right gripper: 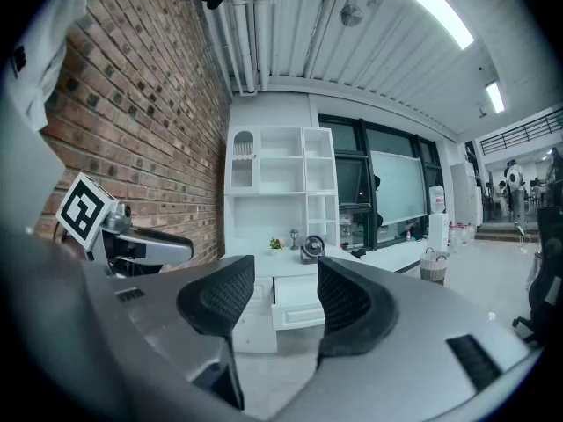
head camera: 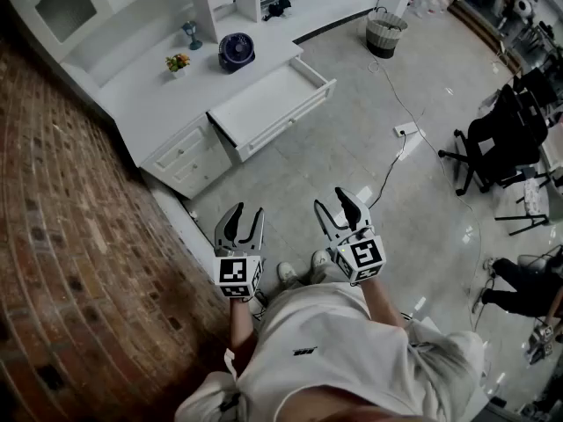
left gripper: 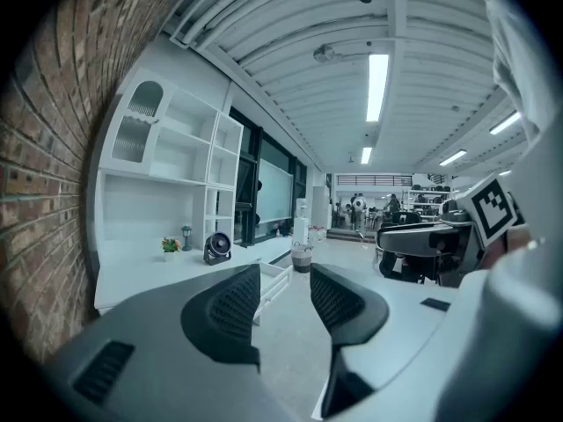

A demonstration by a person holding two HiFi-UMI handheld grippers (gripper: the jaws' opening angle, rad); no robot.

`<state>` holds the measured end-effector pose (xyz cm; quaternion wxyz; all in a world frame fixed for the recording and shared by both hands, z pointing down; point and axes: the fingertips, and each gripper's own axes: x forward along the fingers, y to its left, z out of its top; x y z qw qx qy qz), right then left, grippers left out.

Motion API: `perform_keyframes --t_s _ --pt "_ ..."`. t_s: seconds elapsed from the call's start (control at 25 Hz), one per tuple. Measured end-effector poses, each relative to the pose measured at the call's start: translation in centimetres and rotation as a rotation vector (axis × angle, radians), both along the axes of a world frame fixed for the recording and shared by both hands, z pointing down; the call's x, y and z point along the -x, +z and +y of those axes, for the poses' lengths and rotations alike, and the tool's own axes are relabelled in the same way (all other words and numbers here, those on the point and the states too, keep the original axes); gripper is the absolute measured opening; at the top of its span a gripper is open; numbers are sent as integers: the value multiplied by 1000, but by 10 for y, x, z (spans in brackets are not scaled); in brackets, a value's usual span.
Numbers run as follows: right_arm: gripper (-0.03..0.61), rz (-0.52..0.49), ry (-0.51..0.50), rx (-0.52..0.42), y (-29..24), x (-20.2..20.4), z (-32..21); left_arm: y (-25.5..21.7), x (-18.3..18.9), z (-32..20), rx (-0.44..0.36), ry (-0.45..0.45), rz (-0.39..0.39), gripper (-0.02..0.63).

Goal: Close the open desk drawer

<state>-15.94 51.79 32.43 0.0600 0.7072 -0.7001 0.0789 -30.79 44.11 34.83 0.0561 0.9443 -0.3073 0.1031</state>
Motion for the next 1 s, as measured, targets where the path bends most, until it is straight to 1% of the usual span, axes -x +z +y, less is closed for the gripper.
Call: perform_keyframes --t_s 0.16,0.32,0.56,0.68,0.88,1.0 --pt "206 9 -16 23 9 3 0 2 -3 0 14 0 10 192" --pt "206 7 -26 22 11 -1 -9 5 -15 -1 24 16 19 192" --pt "206 -11 -50 19 20 -14 -34 12 -36 -16 31 22 4 192" --pt "206 -18 -64 12 23 -26 -52 15 -47 -32 25 6 -6 190" --pt "206 -52 -69 -9 14 -49 -84 11 -71 -62 18 -8 -13 190" --pt "206 -32 -67 -23 11 -70 -98 5 -88 -79 6 -16 -9 189"
